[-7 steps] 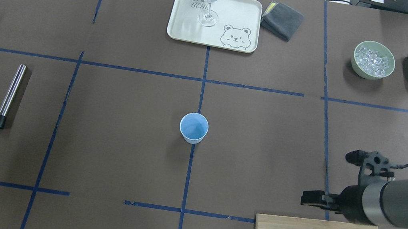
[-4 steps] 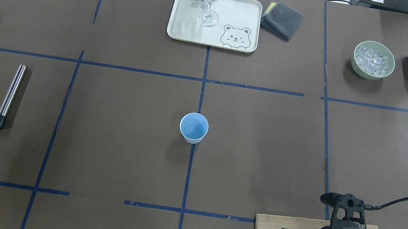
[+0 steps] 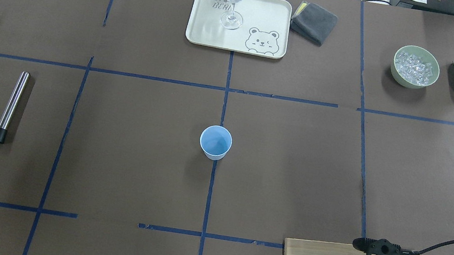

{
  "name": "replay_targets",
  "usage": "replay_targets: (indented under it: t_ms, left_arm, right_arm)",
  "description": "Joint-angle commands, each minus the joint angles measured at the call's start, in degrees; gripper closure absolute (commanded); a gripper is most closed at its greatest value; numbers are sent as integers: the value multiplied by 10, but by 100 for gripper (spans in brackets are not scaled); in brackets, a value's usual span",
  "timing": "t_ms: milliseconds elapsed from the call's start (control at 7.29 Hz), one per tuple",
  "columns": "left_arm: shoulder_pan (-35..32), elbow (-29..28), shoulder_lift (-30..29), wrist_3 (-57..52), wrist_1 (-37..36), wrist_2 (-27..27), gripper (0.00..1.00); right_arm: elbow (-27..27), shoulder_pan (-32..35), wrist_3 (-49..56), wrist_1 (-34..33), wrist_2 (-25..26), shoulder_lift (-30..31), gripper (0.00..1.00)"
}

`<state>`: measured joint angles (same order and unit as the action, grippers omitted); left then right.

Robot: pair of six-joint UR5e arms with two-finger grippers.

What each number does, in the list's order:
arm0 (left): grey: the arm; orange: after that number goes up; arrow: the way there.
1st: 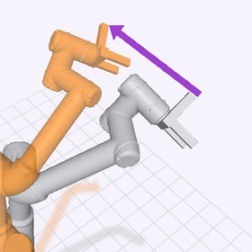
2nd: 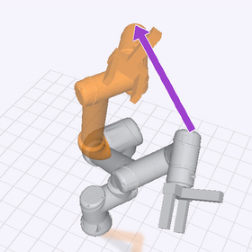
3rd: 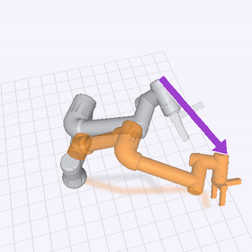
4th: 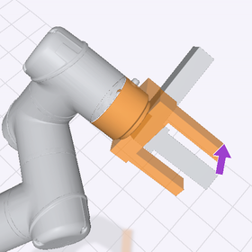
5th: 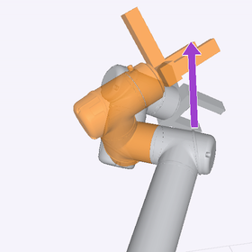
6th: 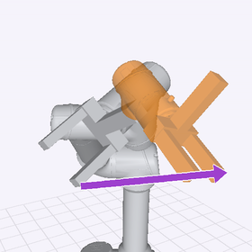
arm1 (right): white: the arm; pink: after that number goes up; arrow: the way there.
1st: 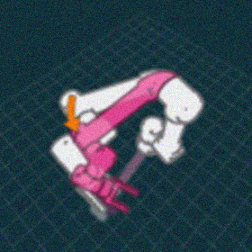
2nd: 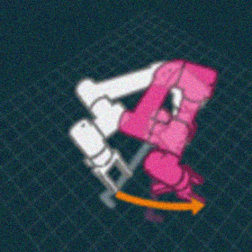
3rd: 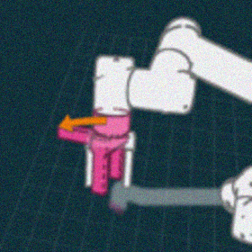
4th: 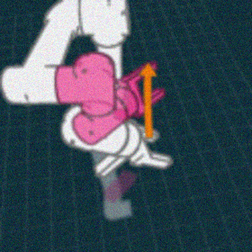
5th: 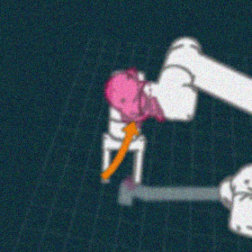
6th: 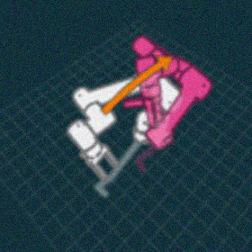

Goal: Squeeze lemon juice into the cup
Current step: 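Lower the right gripper over the yellow lemon slice on the board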

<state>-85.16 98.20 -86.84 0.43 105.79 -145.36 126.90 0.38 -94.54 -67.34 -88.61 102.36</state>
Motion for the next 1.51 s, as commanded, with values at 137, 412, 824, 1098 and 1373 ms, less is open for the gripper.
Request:
replay_targets:
  t_ms: [137,412,824,1098,1373]
  left_arm:
    - [-1,2,0,1,1,-1,0]
    - [-1,2,0,0,1,0,0]
    - [-1,4,1,0,1,-1,0]
    - [-3,5,0,0,1,0,0]
    - [-4,6,1,0,1,0,0]
  right_arm:
    - [-13,-5,-1,-3,2,-6,1]
    - [-12,-6,-1,-3,2,-7,1]
    - [-12,-8,-2,-3,5,-8,10]
    - [-11,-9,-3,-3,5,-8,9]
    - [-11,-10,-2,-3,5,-8,9]
